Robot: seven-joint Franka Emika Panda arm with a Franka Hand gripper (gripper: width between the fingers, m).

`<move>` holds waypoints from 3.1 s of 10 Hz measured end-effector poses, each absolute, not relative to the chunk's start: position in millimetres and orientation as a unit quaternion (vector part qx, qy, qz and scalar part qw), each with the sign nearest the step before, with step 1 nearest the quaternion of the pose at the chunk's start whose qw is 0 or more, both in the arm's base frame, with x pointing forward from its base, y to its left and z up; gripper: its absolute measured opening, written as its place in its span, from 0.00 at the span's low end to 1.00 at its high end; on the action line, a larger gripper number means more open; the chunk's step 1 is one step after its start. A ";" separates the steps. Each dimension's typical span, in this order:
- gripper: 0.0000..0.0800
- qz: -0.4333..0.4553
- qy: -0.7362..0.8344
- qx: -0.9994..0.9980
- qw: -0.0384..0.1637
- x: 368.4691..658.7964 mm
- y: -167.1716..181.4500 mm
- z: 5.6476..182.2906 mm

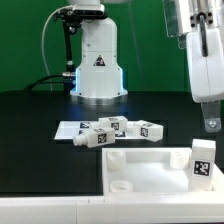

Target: Assemble square table

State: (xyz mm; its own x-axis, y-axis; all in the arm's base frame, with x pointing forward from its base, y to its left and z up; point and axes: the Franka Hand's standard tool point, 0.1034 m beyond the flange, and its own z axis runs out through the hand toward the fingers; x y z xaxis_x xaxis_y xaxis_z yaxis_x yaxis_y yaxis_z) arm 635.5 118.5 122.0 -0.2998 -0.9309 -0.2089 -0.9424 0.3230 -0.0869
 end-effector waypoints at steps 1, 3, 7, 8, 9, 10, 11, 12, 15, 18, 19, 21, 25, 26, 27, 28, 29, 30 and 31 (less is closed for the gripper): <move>0.81 0.024 0.794 -0.597 0.112 632.9 118.0 125.2; 0.81 0.028 0.765 -0.634 0.111 614.9 120.7 135.3; 0.81 0.043 0.743 -0.662 0.094 606.2 128.8 135.9; 0.81 0.037 0.713 -0.694 0.096 605.5 129.9 134.4; 0.81 0.029 0.682 -0.724 0.098 602.9 131.8 130.6; 0.81 0.025 0.629 -0.771 0.097 598.4 130.8 127.0; 0.81 0.021 0.575 -0.813 0.089 592.2 132.0 125.4; 0.81 0.009 0.512 -0.856 0.078 583.4 137.2 122.9; 0.81 0.000 0.422 -0.904 0.071 577.3 136.4 118.8; 0.81 -0.006 0.333 -0.940 0.069 575.6 136.0 117.0; 0.81 -0.010 0.243 -0.968 0.059 569.8 134.6 111.7; 0.81 -0.016 0.073 -0.997 0.031 556.3 133.8 102.1; 0.81 -0.029 -0.039 -0.999 0.024 550.5 127.7 94.7; 0.81 -0.027 -0.072 -0.997 0.023 549.2 127.3 93.7; 0.81 -0.009 -0.082 -0.996 0.024 541.2 129.2 89.7; 0.81 0.021 -0.102 -0.994 0.017 527.5 131.9 84.1; 0.81 0.035 -0.136 -0.990 0.009 516.3 132.9 77.6; 0.81 0.020 -0.169 -0.985 0.005 512.9 130.6 73.2; 0.81 0.023 -0.175 -0.984 0.006 511.8 129.0 72.8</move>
Offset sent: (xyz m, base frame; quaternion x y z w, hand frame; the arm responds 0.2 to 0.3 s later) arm -0.0341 0.0089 0.0218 -0.0854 0.0257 -0.1319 0.9872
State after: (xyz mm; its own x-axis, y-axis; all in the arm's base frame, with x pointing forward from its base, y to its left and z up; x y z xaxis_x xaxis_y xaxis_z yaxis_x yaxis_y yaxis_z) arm 511.8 129.0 72.8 0.9375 0.3453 -0.0431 0.3448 -0.9385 -0.0190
